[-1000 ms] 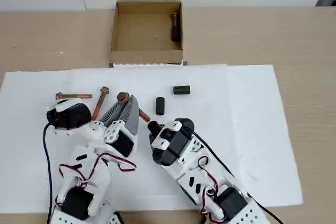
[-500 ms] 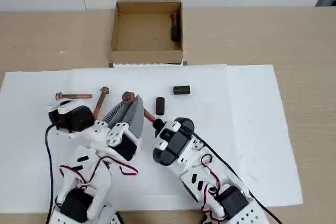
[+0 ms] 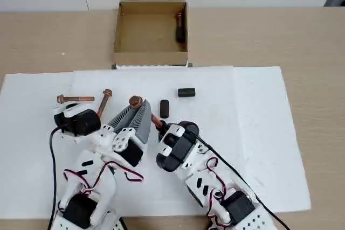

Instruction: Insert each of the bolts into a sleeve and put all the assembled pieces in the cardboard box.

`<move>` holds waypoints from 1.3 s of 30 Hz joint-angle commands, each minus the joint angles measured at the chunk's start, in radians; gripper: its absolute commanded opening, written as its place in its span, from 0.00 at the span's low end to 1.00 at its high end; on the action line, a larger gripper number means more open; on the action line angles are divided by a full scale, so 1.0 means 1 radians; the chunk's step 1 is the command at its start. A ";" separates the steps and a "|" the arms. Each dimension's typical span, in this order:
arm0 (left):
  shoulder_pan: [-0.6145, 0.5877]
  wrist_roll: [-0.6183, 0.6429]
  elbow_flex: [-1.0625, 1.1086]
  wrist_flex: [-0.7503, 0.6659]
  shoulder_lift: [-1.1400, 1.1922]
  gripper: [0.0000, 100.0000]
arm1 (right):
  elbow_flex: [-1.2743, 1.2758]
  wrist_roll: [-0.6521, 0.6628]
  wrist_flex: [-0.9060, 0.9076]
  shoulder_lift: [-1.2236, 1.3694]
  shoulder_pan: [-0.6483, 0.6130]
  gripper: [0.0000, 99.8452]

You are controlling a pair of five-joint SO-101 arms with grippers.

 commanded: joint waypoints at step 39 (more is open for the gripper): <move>0.000 -0.322 -0.091 0.121 -0.011 0.21 | 0.011 0.006 -0.031 -0.010 0.010 0.00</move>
